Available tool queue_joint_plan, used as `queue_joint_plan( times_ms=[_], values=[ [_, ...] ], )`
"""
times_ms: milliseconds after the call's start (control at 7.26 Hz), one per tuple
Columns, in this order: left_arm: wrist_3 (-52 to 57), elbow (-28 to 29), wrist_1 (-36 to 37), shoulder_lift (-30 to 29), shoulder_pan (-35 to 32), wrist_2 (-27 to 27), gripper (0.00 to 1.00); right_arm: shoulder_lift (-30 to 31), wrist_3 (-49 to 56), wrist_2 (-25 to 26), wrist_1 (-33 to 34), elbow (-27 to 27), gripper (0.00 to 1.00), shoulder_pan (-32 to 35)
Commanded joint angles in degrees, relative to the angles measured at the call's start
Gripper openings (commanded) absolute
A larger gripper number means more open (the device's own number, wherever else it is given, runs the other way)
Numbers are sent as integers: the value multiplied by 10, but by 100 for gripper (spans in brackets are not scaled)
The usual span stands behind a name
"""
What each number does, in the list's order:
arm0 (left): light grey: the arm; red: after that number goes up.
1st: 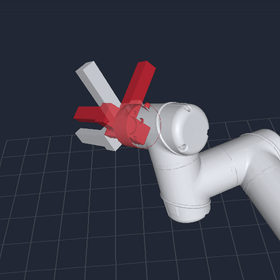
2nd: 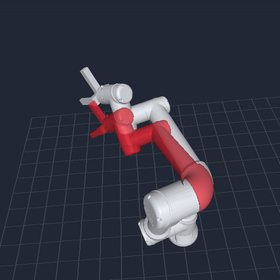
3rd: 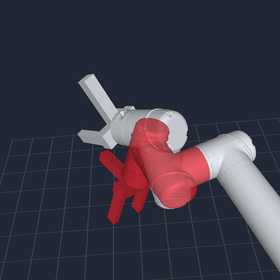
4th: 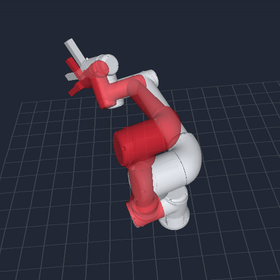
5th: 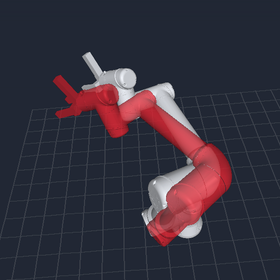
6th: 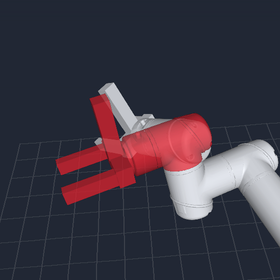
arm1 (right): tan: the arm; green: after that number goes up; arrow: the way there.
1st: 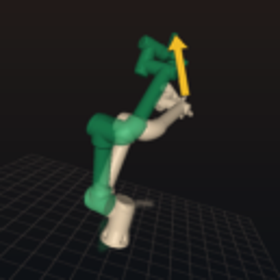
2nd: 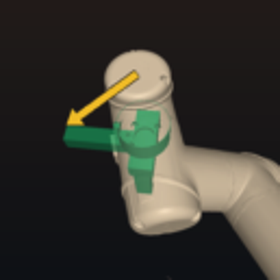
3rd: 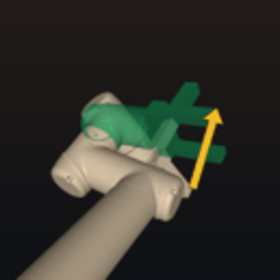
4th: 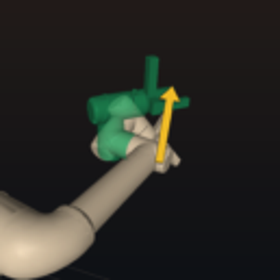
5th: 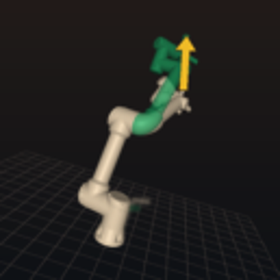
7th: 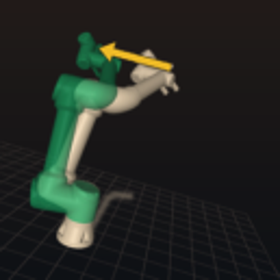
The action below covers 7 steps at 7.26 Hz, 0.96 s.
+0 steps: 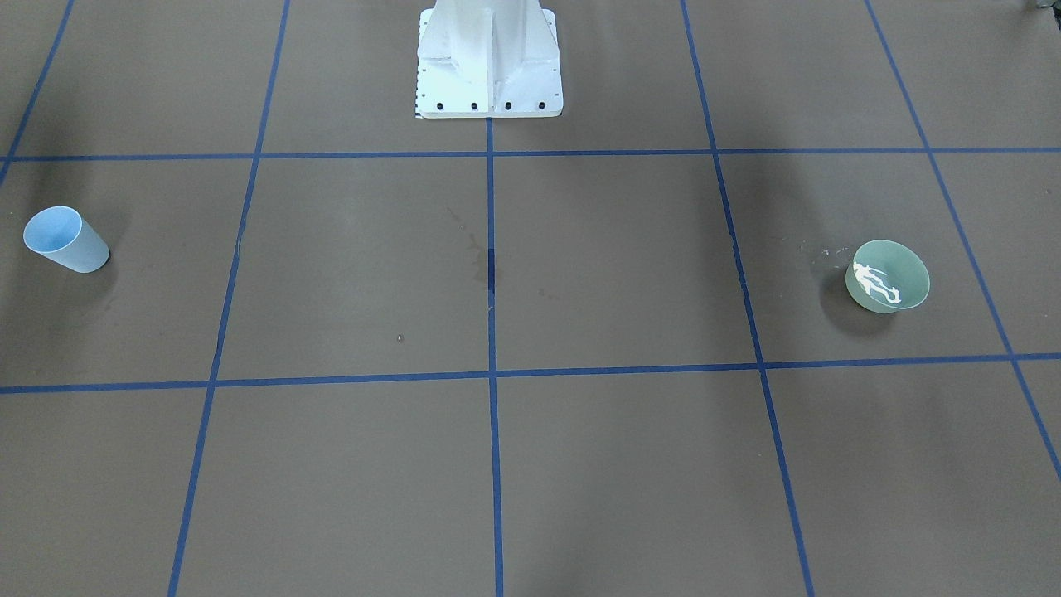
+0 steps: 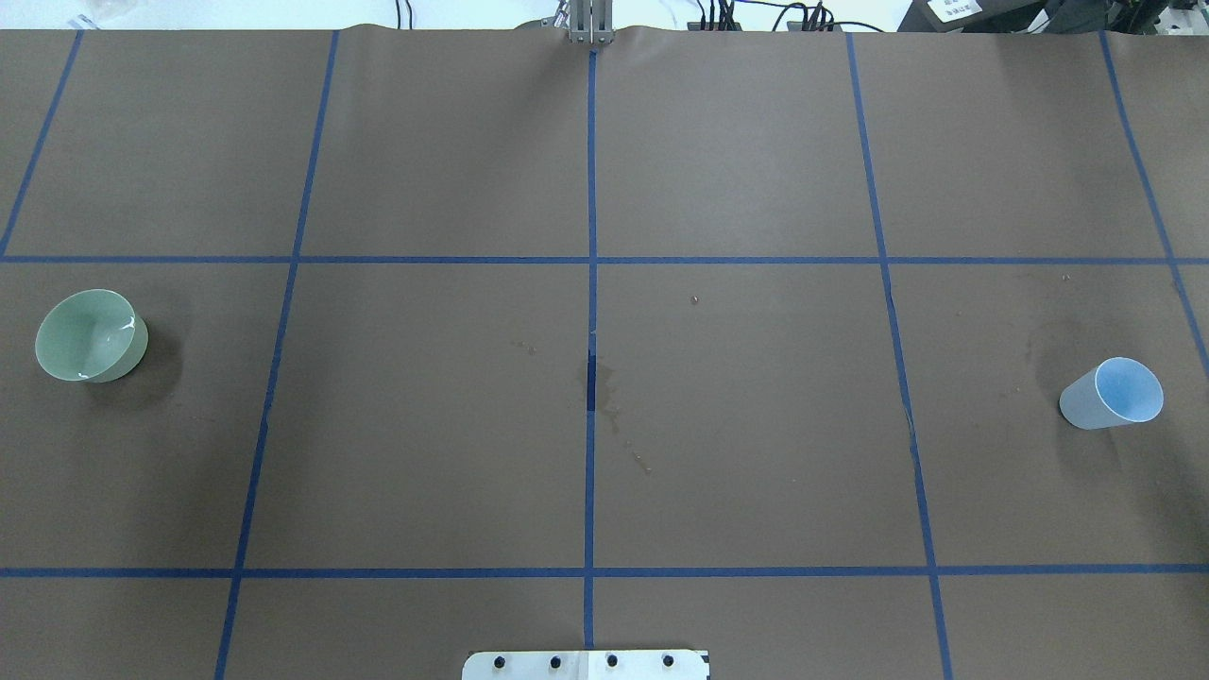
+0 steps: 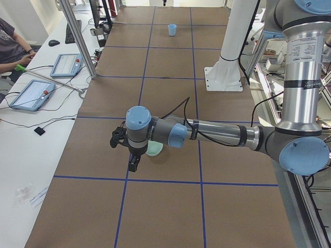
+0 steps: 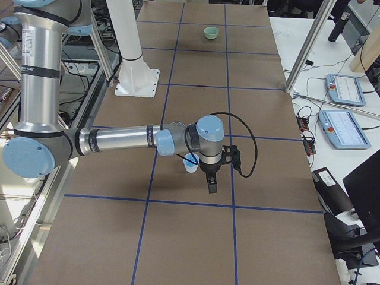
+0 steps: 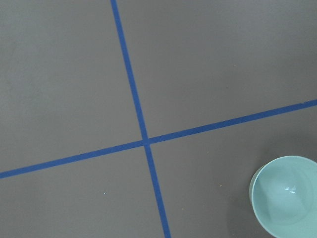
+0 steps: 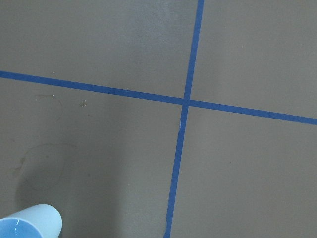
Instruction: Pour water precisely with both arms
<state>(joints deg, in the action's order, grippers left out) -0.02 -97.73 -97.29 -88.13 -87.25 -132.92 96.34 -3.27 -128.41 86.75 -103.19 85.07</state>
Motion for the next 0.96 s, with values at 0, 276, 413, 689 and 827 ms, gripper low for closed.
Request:
queue_joint_plan(
  times_ms=[0, 276, 413, 689, 827],
  values=[
    [-22, -2, 25, -1, -1, -3, 100, -1, -4, -1, 0, 0, 100, -1],
    [-24, 2, 23, 3, 2, -13, 100, 0, -4, -18, 1, -4, 100, 7],
    [-24, 5, 19, 14, 0, -14, 100, 3, -3, -31, 0, 1, 99, 7],
    [-24, 3, 20, 5, 0, -6, 100, 1, -4, -33, 1, -3, 100, 7],
    [-24, -2, 20, 4, 1, -7, 100, 2, -4, -36, 2, -3, 100, 7]
  ],
)
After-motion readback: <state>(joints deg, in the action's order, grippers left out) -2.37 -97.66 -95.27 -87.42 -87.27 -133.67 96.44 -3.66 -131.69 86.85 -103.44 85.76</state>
